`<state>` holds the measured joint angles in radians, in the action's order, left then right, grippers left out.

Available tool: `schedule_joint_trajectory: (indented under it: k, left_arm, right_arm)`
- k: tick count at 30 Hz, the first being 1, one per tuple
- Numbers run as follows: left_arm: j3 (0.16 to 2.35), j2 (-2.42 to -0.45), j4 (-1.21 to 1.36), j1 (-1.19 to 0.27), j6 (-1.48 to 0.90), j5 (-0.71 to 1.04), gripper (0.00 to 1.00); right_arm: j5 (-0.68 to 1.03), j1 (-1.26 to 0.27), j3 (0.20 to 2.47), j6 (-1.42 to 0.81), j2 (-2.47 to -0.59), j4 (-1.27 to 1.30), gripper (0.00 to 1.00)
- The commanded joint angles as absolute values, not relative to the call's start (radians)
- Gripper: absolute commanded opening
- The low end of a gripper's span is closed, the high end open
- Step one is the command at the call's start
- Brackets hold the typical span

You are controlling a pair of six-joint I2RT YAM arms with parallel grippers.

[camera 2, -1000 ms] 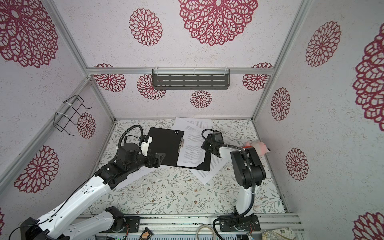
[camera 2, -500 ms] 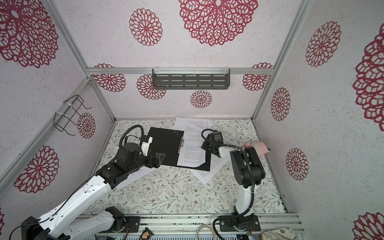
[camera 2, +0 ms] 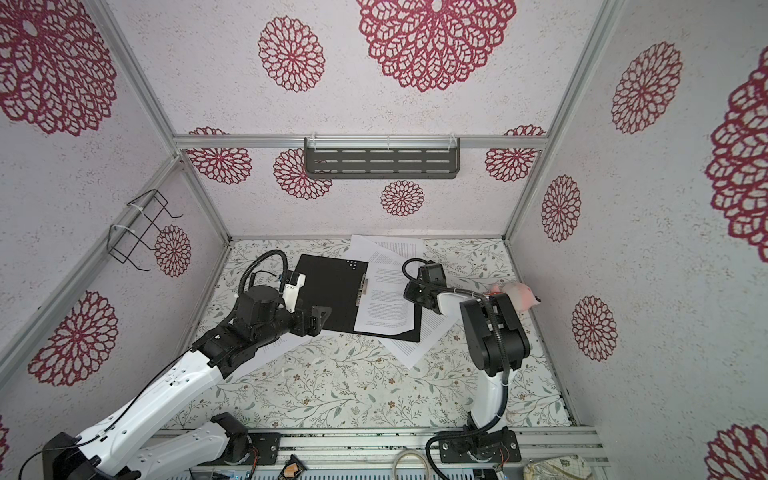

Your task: Put the files into the folder

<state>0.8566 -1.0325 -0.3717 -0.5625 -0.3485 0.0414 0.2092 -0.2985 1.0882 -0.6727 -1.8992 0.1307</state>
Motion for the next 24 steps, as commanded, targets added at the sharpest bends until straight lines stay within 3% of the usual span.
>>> schedule_joint_trajectory:
  k: [1,10,24]
  left_arm:
    - [0.870,-1.026,-0.358,-0.558,-0.337,0.061,0.98]
    - [0.869,-1.023,-0.357,-0.558,-0.339,0.067,0.99]
    - [0.871,-1.026,-0.360,-0.559,-0.341,0.069,0.99]
  right_arm:
    - [0.185,-0.305,1.124,-0.659,-1.902,0.098,0.24]
    - [0.137,-0.305,1.149,-0.659,-1.897,0.020,0.35]
    - [0.117,-0.310,1.158,-0.660,-1.902,-0.021,0.39]
